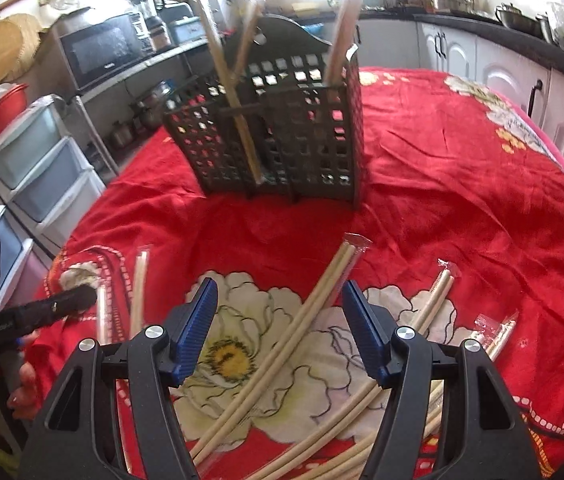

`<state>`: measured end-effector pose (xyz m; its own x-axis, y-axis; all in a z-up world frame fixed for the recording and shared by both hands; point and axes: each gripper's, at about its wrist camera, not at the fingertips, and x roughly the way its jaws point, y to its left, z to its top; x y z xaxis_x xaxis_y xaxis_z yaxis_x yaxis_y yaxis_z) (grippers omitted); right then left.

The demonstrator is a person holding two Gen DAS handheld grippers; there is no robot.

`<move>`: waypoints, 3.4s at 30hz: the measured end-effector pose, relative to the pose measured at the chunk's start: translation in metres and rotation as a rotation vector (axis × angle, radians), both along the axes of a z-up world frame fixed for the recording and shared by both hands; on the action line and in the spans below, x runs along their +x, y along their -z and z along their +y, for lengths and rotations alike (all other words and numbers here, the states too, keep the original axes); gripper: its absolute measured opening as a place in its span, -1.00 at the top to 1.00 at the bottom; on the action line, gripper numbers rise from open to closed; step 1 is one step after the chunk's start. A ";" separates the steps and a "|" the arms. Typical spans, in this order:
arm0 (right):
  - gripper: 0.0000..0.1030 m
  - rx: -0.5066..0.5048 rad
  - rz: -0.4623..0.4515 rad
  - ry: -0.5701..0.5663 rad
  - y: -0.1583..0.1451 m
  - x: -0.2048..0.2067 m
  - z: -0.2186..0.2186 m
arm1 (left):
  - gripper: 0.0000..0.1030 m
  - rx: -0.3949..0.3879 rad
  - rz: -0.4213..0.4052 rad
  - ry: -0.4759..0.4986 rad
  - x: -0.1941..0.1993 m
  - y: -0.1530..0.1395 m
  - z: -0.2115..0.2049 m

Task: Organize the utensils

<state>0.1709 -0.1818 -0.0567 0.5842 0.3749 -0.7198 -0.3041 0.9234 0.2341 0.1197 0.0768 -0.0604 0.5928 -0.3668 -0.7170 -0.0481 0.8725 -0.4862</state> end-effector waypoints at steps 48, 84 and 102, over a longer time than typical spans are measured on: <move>0.78 0.346 -0.082 0.023 -0.066 0.005 -0.054 | 0.88 0.027 -0.095 -0.082 0.009 -0.035 0.011; 0.79 0.249 -0.405 0.020 -0.143 -0.036 -0.060 | 0.94 0.052 -0.363 0.112 0.015 -0.143 -0.059; 0.79 0.250 -0.460 0.025 -0.166 -0.023 -0.059 | 0.94 0.059 -0.445 0.112 0.038 -0.182 -0.063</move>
<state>0.1476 -0.2404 0.1093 0.8296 0.4845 -0.2774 -0.4062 0.8647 0.2956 0.1578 0.0136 0.1212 0.8063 -0.4128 -0.4236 0.2504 0.8870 -0.3880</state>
